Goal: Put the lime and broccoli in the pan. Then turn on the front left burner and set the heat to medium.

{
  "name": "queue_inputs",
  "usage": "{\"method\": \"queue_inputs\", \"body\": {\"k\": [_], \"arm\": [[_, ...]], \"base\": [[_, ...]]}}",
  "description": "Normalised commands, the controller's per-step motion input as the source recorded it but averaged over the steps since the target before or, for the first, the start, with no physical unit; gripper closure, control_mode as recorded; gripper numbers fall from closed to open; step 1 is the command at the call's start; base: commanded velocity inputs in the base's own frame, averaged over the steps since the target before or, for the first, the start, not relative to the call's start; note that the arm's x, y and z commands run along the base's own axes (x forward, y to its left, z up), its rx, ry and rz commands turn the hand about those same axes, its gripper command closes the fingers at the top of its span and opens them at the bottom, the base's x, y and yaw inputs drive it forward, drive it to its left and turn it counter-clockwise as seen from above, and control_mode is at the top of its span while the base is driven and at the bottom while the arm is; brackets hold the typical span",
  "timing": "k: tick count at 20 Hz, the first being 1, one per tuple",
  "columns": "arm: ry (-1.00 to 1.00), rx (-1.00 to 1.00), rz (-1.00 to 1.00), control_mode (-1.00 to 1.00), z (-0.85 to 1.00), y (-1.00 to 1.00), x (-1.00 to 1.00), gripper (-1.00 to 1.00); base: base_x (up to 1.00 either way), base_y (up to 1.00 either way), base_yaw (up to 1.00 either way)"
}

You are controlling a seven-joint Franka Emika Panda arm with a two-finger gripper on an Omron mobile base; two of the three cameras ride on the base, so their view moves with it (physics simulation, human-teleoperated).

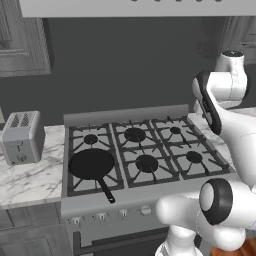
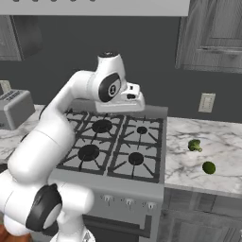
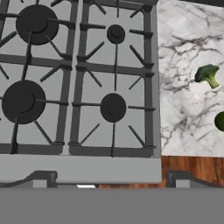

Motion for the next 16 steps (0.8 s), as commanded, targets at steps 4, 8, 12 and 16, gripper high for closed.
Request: {"method": "queue_inputs", "body": {"k": [4, 8, 12, 16], "arm": [[0.08, 0.0, -0.01, -1.0, -0.05, -0.99, 0.0, -1.0], [0.05, 0.0, -0.01, -1.0, -0.24, -0.79, 0.01, -1.0], [-0.01, 0.0, 0.0, -1.0, -0.31, -0.29, 0.04, -1.0], [-0.07, -0.01, 0.0, -1.0, -0.23, 0.0, 0.0, -1.0]], "base": [[0.0, 0.0, 0.0], [0.0, 0.0, 0.0], [0.0, 0.0, 0.0], [0.0, 0.0, 0.0]]}}
